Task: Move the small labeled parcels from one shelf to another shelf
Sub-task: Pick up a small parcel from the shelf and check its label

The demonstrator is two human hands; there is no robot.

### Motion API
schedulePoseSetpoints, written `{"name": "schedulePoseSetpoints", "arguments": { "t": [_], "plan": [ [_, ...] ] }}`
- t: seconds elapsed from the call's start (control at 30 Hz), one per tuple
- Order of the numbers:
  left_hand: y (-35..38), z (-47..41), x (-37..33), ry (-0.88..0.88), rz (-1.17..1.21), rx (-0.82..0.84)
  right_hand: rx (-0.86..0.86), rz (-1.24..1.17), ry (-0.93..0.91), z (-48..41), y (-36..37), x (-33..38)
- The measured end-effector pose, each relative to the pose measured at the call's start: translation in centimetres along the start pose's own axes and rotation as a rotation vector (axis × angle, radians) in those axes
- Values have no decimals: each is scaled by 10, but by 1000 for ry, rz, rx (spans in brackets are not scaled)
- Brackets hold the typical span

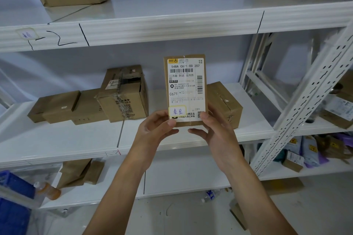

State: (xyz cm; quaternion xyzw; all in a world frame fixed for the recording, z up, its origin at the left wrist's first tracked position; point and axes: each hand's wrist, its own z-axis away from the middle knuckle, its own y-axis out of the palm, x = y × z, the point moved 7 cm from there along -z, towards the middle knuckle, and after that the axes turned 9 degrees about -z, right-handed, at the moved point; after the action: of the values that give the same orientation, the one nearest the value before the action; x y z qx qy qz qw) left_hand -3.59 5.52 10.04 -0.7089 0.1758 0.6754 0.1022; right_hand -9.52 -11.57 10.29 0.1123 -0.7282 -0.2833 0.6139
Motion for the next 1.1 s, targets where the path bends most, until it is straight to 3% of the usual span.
{"name": "schedulePoseSetpoints", "arguments": {
  "t": [0.43,0.83,1.1],
  "plan": [
    [-7,-30,33,-153,-80,-28,-44,144,63,-34,-22,-25],
    [-9,-60,68,-262,-181,-24,-93,154,243,-66,-44,-59],
    [-10,-65,68,-285,-205,-64,-92,163,262,-75,-47,-64]
  ]
}}
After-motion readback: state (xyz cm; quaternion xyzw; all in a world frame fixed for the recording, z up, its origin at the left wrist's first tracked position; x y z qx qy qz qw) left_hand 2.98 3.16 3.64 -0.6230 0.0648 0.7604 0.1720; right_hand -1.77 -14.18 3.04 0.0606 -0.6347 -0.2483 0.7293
